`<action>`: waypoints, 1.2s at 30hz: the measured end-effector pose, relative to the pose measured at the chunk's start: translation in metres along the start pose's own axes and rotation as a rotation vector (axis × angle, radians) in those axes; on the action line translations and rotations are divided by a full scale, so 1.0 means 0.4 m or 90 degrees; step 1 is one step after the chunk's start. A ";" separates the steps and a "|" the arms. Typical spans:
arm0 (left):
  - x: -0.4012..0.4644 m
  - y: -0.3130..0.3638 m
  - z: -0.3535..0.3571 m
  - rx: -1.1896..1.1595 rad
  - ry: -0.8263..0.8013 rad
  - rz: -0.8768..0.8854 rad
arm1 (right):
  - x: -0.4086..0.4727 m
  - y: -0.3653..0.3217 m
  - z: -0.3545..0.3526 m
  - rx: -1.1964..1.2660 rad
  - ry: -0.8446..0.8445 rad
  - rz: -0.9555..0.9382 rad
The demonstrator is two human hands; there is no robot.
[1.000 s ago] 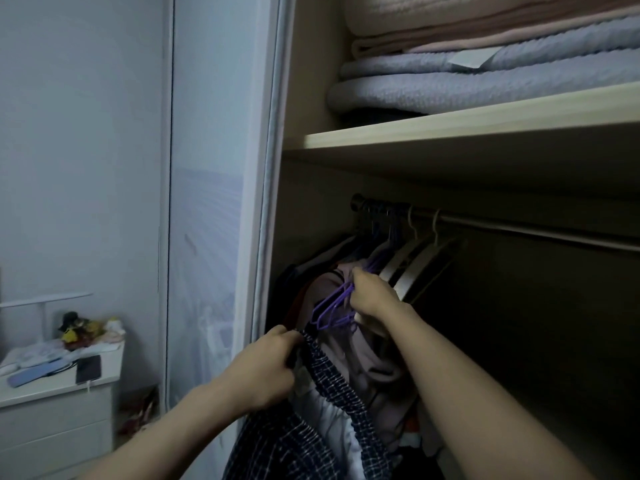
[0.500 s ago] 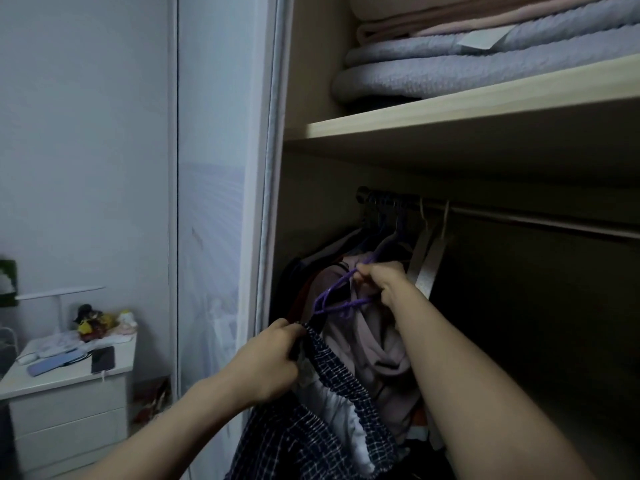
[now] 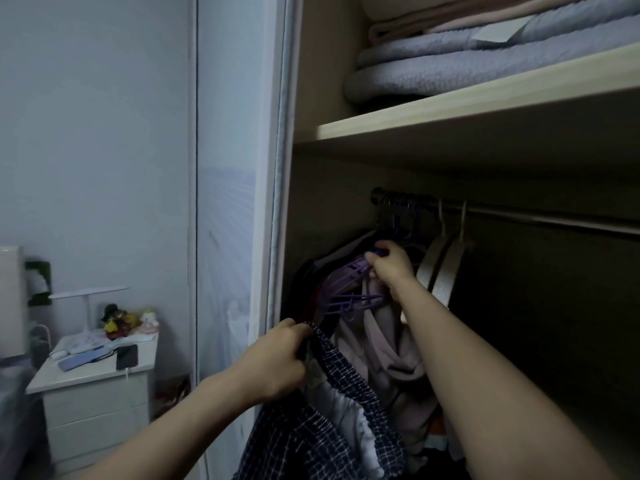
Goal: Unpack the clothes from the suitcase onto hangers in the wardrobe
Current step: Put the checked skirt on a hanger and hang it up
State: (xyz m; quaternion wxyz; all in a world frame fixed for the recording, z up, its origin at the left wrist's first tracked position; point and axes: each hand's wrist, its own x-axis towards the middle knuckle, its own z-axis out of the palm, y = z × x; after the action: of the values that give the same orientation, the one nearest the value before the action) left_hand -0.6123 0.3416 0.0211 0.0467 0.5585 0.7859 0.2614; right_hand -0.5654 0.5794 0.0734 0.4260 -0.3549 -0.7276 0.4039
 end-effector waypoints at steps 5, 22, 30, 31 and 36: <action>0.002 0.008 -0.001 0.010 0.001 0.003 | 0.031 0.010 -0.002 -0.053 0.099 0.051; -0.050 -0.030 0.026 -0.025 0.000 0.037 | -0.249 -0.088 0.014 0.230 0.025 -0.039; -0.177 -0.100 -0.011 -0.032 0.011 0.048 | -0.504 -0.123 -0.039 0.364 -0.087 0.015; -0.192 -0.105 -0.021 -0.027 0.011 0.050 | -0.526 -0.126 -0.044 0.364 -0.087 0.023; -0.304 -0.138 -0.075 -0.009 -0.001 0.047 | -0.650 -0.110 -0.051 0.235 -0.023 0.066</action>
State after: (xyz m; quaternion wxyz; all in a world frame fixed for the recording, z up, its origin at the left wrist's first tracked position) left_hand -0.6250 0.2080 -0.0053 0.0418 0.5871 0.7627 0.2680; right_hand -0.4544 0.3430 0.0325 0.4493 -0.3001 -0.6294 0.5585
